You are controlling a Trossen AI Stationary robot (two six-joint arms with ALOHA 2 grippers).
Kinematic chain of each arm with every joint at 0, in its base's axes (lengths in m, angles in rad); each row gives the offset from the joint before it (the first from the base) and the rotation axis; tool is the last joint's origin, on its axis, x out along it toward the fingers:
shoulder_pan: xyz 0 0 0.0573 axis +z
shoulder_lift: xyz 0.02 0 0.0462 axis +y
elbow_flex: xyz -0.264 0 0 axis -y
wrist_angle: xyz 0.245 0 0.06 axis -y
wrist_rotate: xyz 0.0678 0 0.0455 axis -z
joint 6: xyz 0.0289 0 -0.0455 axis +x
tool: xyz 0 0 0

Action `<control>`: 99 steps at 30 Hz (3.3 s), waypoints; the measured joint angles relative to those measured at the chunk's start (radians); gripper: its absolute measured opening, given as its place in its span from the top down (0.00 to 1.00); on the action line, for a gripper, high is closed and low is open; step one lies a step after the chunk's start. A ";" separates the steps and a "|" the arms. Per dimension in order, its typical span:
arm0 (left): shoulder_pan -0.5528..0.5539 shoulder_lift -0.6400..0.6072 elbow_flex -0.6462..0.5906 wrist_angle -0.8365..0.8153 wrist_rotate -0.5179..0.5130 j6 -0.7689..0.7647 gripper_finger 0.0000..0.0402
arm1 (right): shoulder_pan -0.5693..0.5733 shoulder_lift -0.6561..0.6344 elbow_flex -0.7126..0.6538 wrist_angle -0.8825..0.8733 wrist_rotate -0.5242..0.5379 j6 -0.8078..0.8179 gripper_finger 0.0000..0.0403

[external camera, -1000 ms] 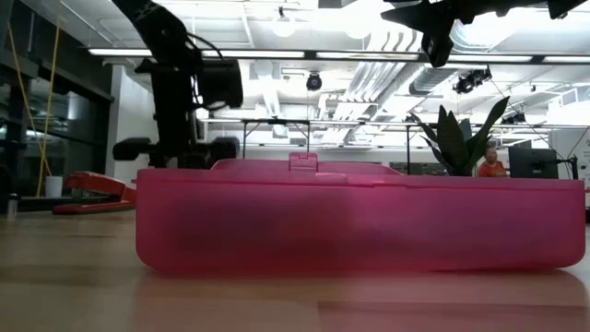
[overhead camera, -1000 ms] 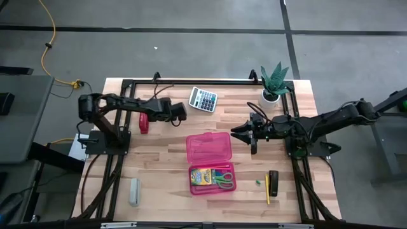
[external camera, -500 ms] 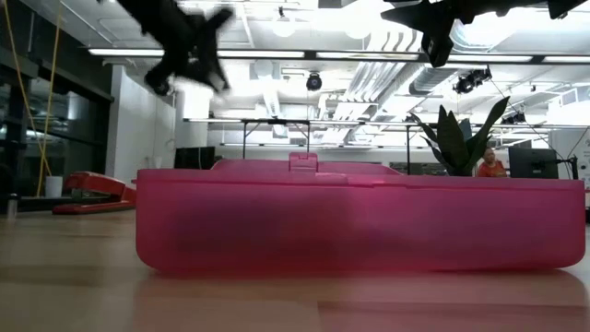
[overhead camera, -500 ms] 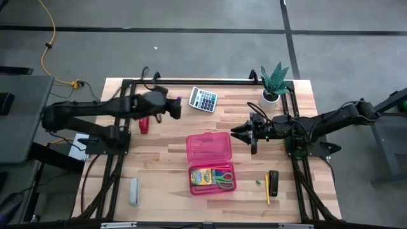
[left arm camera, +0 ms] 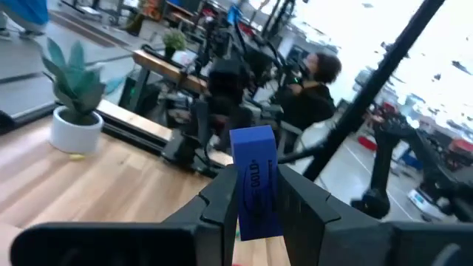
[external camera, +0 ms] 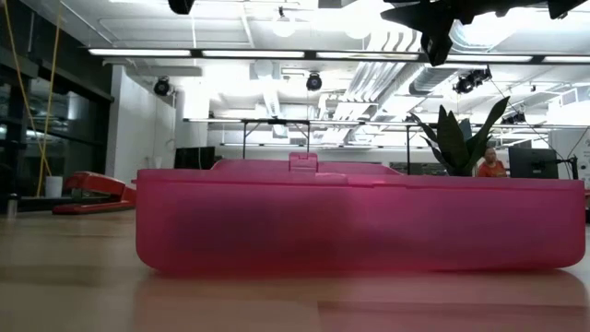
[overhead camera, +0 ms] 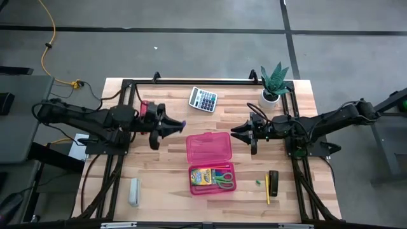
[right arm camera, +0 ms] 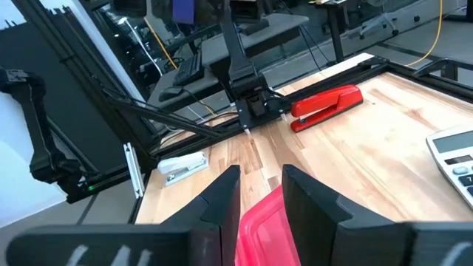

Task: Pack school essentials
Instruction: Put the purple eraser into the pink supply box, then put the green pencil top eraser into the pink supply box

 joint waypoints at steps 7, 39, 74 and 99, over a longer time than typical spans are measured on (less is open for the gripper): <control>-0.030 0.007 -0.001 0.003 -0.035 0.053 0.82 | 0.000 0.000 0.000 0.000 0.000 0.000 0.77; -0.071 0.775 0.338 -0.131 0.180 0.254 0.82 | 0.000 0.000 0.009 0.067 0.030 -0.087 0.77; -0.055 1.063 0.499 -0.128 0.270 0.164 0.50 | 0.000 0.000 0.010 0.116 0.048 -0.086 0.77; 0.115 0.035 0.023 0.179 0.151 0.163 0.49 | 0.000 -0.001 0.010 0.352 0.057 -0.195 0.77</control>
